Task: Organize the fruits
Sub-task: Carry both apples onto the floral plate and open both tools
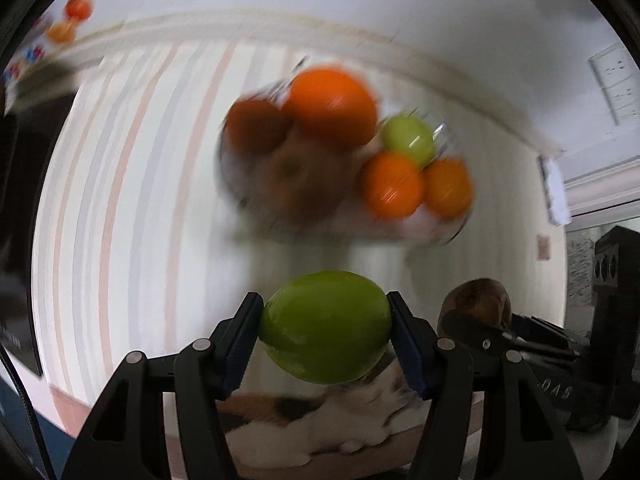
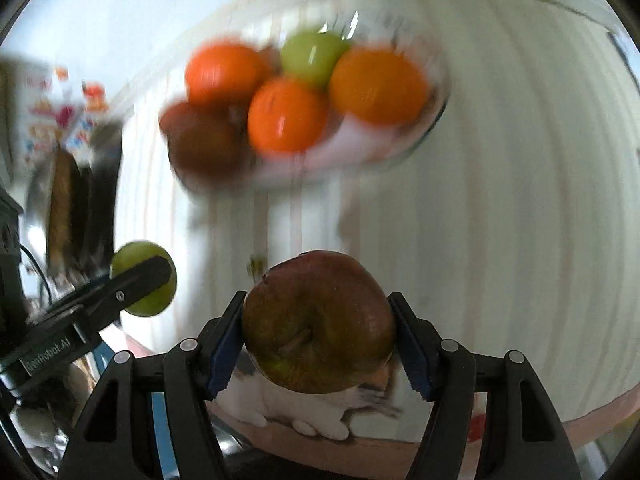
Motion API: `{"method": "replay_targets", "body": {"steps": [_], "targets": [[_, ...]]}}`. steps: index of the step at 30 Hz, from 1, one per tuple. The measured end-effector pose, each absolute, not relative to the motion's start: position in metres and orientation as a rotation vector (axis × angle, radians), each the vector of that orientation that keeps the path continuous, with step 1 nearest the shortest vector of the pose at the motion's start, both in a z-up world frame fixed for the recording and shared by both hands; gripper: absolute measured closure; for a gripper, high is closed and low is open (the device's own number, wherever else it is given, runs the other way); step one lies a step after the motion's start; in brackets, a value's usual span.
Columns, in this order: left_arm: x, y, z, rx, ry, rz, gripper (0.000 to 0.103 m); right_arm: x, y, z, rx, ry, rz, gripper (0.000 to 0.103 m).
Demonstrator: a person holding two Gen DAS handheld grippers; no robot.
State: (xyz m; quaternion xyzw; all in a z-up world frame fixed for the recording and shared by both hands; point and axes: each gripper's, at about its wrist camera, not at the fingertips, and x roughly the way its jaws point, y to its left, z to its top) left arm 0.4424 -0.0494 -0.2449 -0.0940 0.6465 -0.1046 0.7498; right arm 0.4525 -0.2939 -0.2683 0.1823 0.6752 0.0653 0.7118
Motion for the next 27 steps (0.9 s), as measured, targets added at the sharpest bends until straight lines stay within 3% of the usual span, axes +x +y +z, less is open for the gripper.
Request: {"method": "replay_targets", "body": {"steps": [5, 11, 27], "targets": [[0.497, -0.080, -0.233, -0.211, 1.408, -0.285, 0.043, 0.500, -0.341, -0.237, 0.450, 1.410, 0.109, 0.032], [0.557, -0.112, -0.257, -0.195, 1.472, -0.328, 0.043, 0.567, -0.363, -0.245, 0.539, 1.411, 0.083, 0.032], [0.571, -0.150, -0.275, -0.083, 1.525, -0.363, 0.043, 0.638, -0.338, -0.305, 0.425, 1.541, 0.057, 0.032]]}}
